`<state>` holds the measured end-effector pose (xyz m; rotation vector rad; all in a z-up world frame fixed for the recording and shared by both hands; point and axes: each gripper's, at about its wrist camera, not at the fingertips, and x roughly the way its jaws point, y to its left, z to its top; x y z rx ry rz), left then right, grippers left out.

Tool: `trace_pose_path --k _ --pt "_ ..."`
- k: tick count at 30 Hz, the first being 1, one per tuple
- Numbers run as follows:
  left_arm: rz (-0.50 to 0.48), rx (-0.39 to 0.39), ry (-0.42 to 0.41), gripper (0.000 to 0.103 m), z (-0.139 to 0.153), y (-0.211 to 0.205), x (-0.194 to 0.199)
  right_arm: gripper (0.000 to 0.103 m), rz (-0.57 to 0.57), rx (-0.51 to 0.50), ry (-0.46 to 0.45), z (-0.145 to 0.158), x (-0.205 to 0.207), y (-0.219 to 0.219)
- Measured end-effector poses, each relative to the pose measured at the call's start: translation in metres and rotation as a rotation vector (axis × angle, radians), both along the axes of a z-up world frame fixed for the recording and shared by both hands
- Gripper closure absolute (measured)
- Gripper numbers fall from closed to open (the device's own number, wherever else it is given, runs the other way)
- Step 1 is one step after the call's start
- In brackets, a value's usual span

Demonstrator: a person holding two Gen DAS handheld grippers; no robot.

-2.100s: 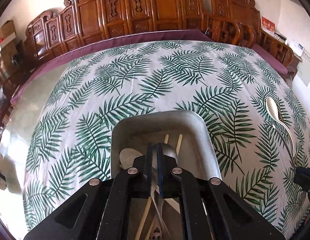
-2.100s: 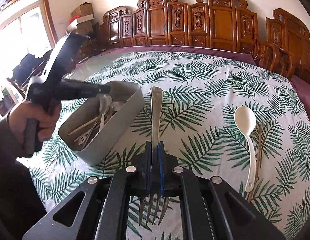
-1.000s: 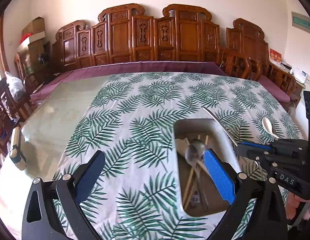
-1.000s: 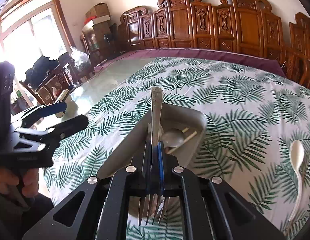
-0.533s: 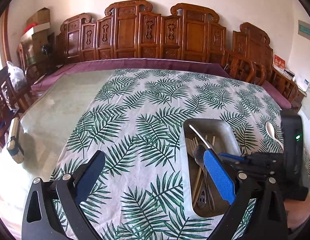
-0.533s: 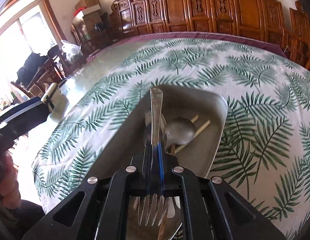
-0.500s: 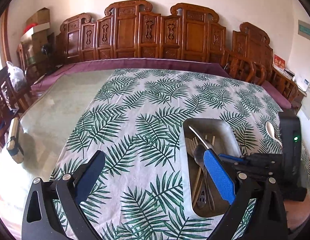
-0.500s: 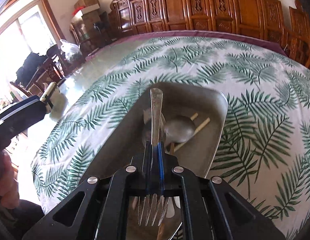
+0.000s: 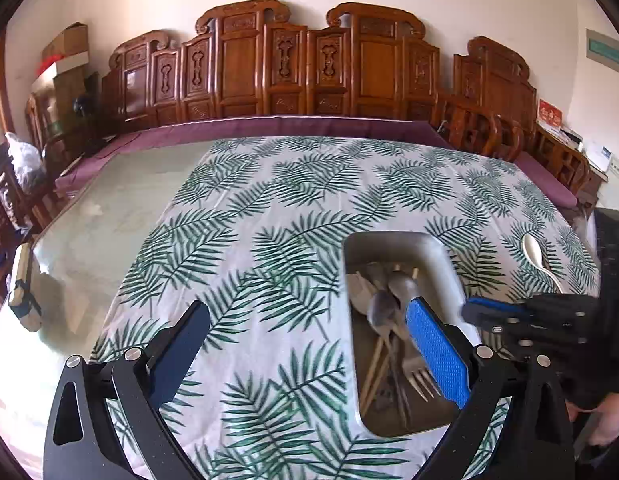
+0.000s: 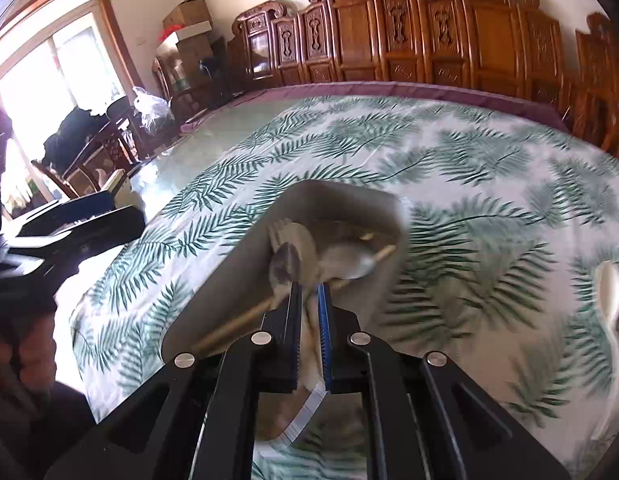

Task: Organize utensils
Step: 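Lower the metal fork into the tray and open the right gripper, then move the right gripper toward the wooden chopstick beside the white spoon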

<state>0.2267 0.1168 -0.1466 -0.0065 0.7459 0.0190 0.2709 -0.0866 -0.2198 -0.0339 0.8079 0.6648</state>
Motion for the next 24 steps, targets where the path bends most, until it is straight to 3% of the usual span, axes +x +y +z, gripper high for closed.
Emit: trace_pose_path --k 11,16,24 --pt "-0.07 0.004 -0.014 0.008 0.0 -0.047 0.003 0.091 -0.109 -0.108 -0.075 0.015 -0.019 -0.106" --pt "-0.111 0.007 -0.017 0.008 -0.002 -0.068 0.003 0.07 -0.205 -0.147 -0.079 0.005 -0.022 -0.158" --pt "-0.169 -0.012 -0.026 0.008 -0.006 -0.101 -0.002 0.069 -0.374 -0.151 0.004 -0.031 -0.013 -0.235"
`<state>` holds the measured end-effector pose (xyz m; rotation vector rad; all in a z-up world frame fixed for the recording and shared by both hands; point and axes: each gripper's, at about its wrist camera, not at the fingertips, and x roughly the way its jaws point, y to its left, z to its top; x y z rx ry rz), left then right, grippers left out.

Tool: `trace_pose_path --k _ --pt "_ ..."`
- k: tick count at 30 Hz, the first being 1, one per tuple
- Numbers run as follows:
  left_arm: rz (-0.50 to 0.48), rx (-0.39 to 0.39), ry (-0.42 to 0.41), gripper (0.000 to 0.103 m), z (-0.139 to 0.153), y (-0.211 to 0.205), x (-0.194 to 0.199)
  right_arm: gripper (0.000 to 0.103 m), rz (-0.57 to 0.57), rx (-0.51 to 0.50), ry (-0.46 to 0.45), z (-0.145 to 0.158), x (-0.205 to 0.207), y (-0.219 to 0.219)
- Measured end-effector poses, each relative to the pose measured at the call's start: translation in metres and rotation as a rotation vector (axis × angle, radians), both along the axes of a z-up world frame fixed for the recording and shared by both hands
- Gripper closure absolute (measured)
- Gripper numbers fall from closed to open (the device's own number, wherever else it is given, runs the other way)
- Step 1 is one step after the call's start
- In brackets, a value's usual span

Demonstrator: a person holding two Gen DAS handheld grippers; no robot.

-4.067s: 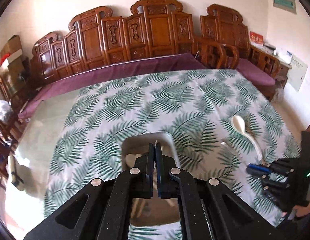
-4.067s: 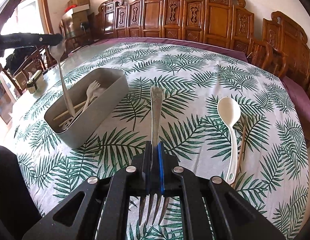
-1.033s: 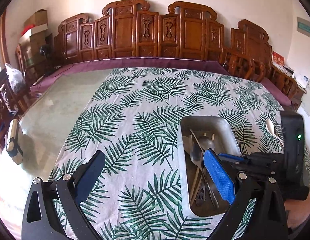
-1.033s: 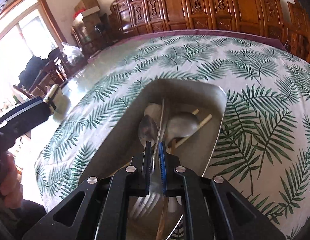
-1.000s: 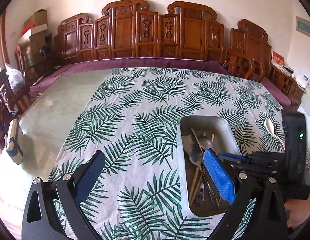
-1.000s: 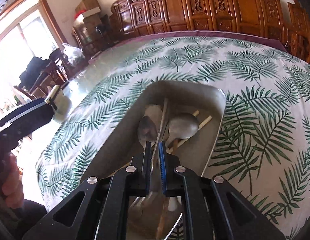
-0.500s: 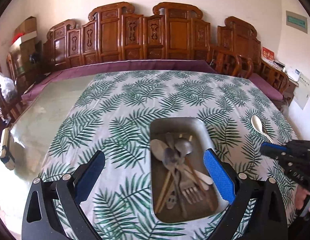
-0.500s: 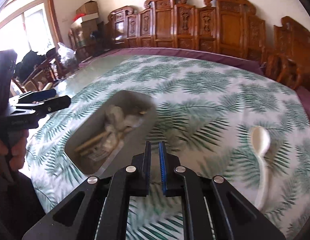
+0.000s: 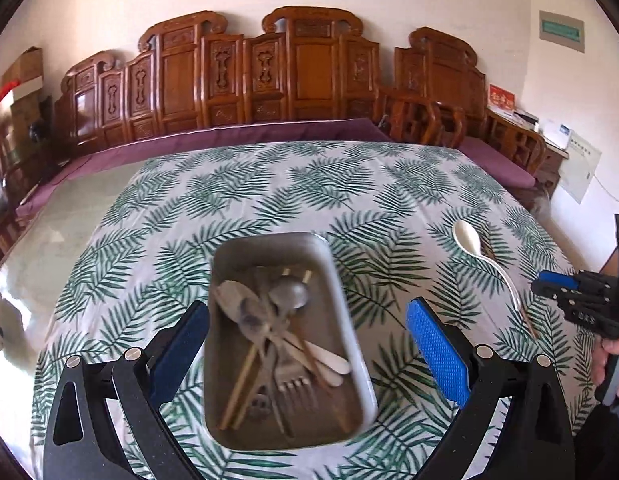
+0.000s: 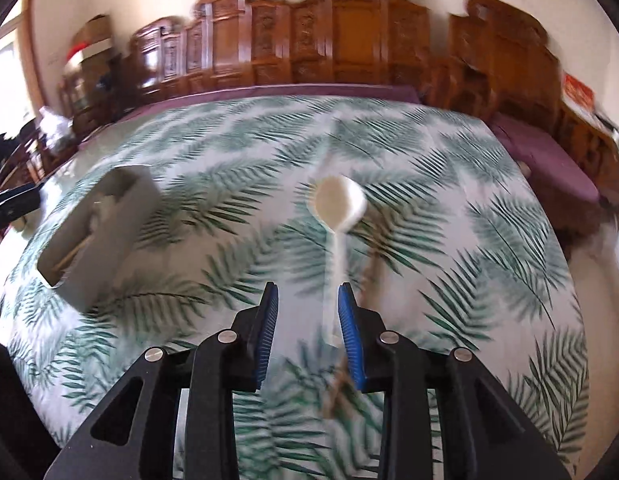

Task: Organize utensils
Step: 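Move the right gripper toward the wooden chopstick beside the white spoon, then grasp the white plastic spoon with the left gripper while the right grasps the wooden chopstick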

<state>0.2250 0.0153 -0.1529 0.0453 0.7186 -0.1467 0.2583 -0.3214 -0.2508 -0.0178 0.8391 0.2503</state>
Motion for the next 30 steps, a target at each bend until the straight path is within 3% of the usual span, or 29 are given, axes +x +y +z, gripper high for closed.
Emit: trace_pose_path --k 9,16,17,19,20,26,30 --pt "-0.03 0.004 0.006 0.008 -0.003 -0.021 -0.005 0.069 -0.059 0.0 0.044 -0.024 0.014 -0.019" --pt "-0.053 -0.007 0.061 0.008 -0.008 -0.053 0.0 0.069 -0.079 0.009 0.048 -0.029 0.025 -0.037" --pt "-0.057 -0.007 0.064 0.008 -0.009 -0.057 0.0 0.067 -0.075 0.011 0.059 -0.032 0.028 -0.039" --pt "-0.07 0.004 0.064 0.008 -0.013 -0.075 0.001 0.05 -0.064 0.02 0.046 -0.033 0.03 -0.043" --pt "-0.073 0.006 0.066 0.008 -0.016 -0.082 0.004 0.048 -0.062 0.021 0.044 -0.033 0.031 -0.044" --pt "-0.127 0.019 0.096 0.008 -0.033 -0.137 0.028 0.048 -0.067 0.058 0.023 -0.025 0.032 -0.056" --pt "-0.162 0.006 0.12 0.008 -0.044 -0.172 0.051 0.048 -0.092 -0.013 0.048 -0.028 0.031 -0.06"
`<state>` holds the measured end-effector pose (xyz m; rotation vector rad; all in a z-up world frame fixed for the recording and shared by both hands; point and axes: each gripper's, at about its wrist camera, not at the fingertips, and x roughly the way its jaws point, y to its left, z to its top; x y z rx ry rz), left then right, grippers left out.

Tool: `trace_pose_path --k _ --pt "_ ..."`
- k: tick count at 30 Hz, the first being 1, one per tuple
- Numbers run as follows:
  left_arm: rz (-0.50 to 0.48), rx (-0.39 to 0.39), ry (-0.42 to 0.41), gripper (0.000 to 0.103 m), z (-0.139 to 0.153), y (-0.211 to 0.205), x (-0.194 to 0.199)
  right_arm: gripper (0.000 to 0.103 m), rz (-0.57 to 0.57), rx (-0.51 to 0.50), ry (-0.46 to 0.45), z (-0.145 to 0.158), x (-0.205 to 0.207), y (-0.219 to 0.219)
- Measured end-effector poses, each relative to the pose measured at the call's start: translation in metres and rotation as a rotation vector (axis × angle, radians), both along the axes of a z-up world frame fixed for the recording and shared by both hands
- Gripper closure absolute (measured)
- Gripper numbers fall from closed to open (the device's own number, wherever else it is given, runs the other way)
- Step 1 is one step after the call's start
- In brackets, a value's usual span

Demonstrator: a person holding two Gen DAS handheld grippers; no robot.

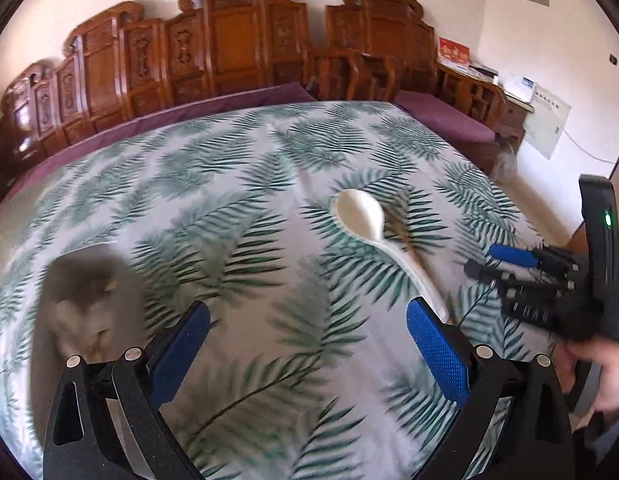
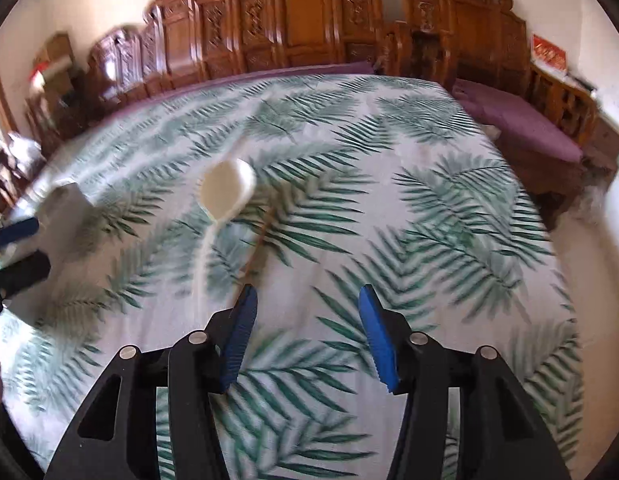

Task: Organize utensils
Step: 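Grasp the white plastic spoon with the left gripper while the right grasps the wooden chopstick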

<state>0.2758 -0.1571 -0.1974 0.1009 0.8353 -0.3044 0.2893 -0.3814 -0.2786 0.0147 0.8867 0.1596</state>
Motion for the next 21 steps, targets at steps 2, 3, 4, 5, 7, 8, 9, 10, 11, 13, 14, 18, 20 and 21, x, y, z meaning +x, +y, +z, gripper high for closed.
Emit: trace_pose_path --k 2,3,4,5,7,8,9,10,11,13,14,18,20,21 --pt "-0.01 -0.001 0.011 0.008 -0.007 -0.015 0.01 0.048 -0.006 0.008 0.008 -0.001 -0.001 -0.004" --pt "-0.013 0.001 0.012 0.008 -0.01 -0.02 0.012 0.048 -0.009 0.007 0.009 -0.001 -0.001 -0.005" --pt "-0.017 0.002 0.015 0.008 -0.013 -0.026 0.015 0.048 -0.012 0.009 0.009 -0.001 -0.002 -0.006" --pt "-0.02 -0.001 0.021 0.008 -0.018 -0.032 0.019 0.048 -0.014 0.013 0.011 -0.001 -0.002 -0.007" --pt "-0.023 -0.014 0.037 0.013 -0.025 -0.04 0.025 0.048 -0.019 0.016 0.018 -0.003 -0.001 -0.009" --pt "-0.027 -0.02 0.05 0.017 -0.029 -0.045 0.028 0.048 -0.02 0.022 0.02 -0.003 0.0 -0.011" --pt "-0.029 -0.021 0.059 0.019 -0.032 -0.05 0.031 0.048 -0.024 0.027 0.02 -0.003 0.0 -0.013" --pt "-0.033 -0.024 0.065 0.022 -0.034 -0.053 0.034 0.048 -0.031 0.031 0.023 -0.004 0.001 -0.014" --pt "-0.037 -0.028 0.072 0.024 -0.036 -0.057 0.035 0.048 -0.037 0.038 0.025 -0.004 0.001 -0.017" --pt "-0.043 -0.034 0.083 0.027 -0.039 -0.062 0.039 0.048 -0.045 0.05 0.027 -0.004 0.001 -0.02" --pt "-0.041 -0.034 0.086 0.032 -0.04 -0.065 0.04 0.048 -0.05 0.055 0.026 -0.003 0.001 -0.021" --pt "-0.041 -0.049 0.101 0.041 -0.043 -0.069 0.045 0.048 -0.061 0.071 0.017 0.001 0.001 -0.025" --pt "-0.039 -0.062 0.118 0.048 -0.046 -0.07 0.049 0.048 -0.06 0.08 0.013 0.002 0.001 -0.025" --pt "-0.039 -0.065 0.125 0.049 -0.048 -0.071 0.051 0.048 -0.06 0.08 0.013 0.002 0.001 -0.025"
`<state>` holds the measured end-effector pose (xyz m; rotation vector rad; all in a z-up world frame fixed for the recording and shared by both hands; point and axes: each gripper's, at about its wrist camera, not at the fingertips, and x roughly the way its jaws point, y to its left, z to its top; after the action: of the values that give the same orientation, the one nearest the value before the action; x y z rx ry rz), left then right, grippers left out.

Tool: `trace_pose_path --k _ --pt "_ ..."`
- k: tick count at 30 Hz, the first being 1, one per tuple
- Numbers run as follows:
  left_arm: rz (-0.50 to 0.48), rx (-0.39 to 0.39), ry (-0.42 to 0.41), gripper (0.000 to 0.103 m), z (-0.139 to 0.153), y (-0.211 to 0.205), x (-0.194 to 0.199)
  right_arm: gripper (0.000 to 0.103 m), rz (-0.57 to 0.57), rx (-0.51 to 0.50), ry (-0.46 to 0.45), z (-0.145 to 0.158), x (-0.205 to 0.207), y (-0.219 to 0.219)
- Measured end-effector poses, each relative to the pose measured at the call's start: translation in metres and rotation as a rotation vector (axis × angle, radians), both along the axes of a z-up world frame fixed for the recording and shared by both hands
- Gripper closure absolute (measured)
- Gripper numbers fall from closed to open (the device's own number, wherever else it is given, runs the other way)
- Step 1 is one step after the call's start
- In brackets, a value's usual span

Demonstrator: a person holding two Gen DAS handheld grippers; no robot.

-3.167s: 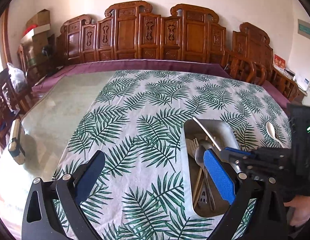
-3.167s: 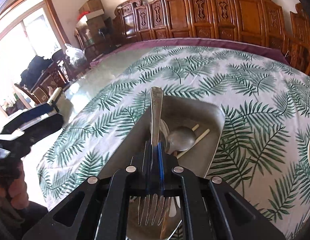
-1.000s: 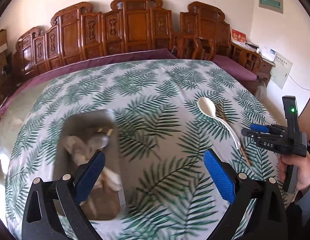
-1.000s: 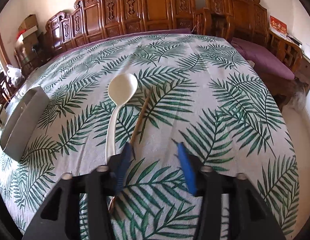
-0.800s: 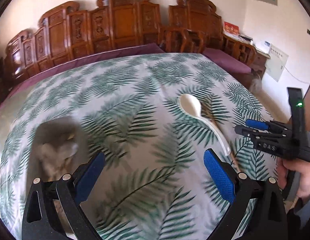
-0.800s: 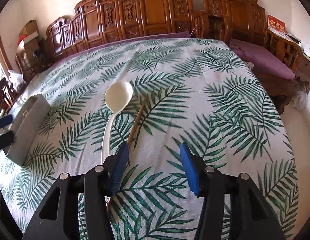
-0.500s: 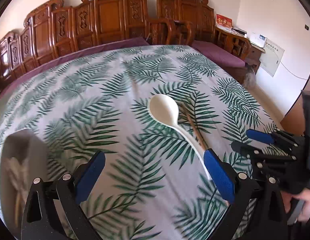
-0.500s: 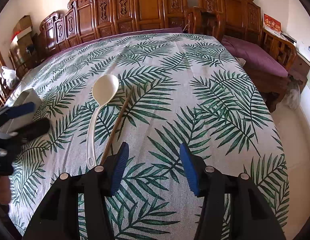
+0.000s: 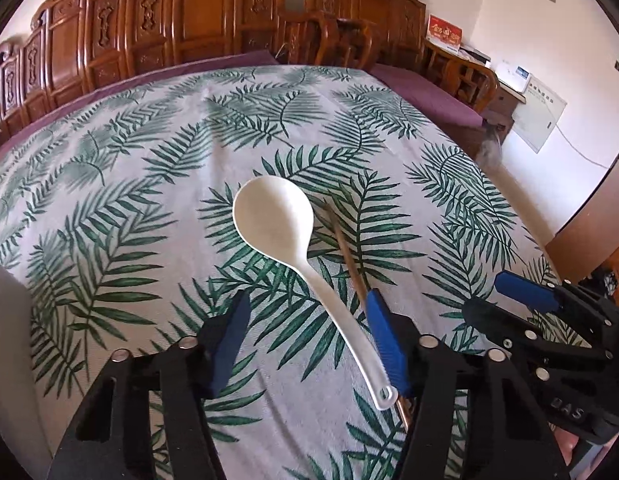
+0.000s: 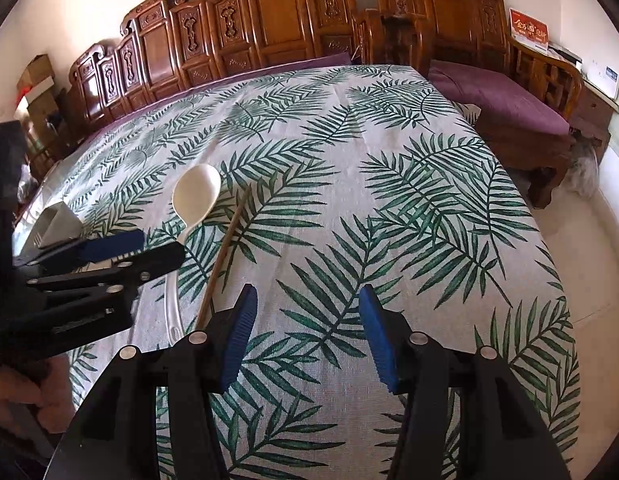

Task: Organize utensils
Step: 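Grasp the white plastic spoon with the left gripper while the right grasps the wooden chopstick, then lower the white spoon into the grey tray and open the left gripper while the right carries the chopstick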

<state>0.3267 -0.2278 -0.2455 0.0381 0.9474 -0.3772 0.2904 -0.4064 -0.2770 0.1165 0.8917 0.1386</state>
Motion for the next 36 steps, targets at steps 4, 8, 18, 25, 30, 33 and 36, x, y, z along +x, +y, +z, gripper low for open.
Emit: trace_pose_path --k 4,8,18,25,30,33,36 --pt "-0.011 -0.011 0.049 0.063 -0.01 -0.005 0.006 0.048 0.003 0.005 0.006 -0.002 0.001 0.001" --pt "-0.003 0.004 0.048 0.094 -0.01 -0.004 0.003 0.048 0.009 0.014 0.007 -0.002 0.002 0.003" --pt "0.038 -0.002 0.001 0.099 0.019 0.039 -0.011 0.056 0.13 0.007 0.03 -0.01 0.007 0.049" --pt "0.062 0.025 -0.024 0.099 0.032 0.064 -0.019 0.067 0.164 -0.078 0.038 -0.016 0.01 0.078" --pt "0.071 0.044 -0.04 0.099 0.039 0.077 -0.03 0.086 0.172 -0.178 0.031 -0.017 0.007 0.092" --pt "0.076 0.061 -0.055 0.099 0.046 0.086 -0.037 0.094 0.178 -0.209 0.031 -0.017 0.007 0.095" --pt "0.085 0.077 -0.069 0.099 0.053 0.097 -0.045 0.097 0.169 -0.197 0.041 -0.016 0.007 0.093"
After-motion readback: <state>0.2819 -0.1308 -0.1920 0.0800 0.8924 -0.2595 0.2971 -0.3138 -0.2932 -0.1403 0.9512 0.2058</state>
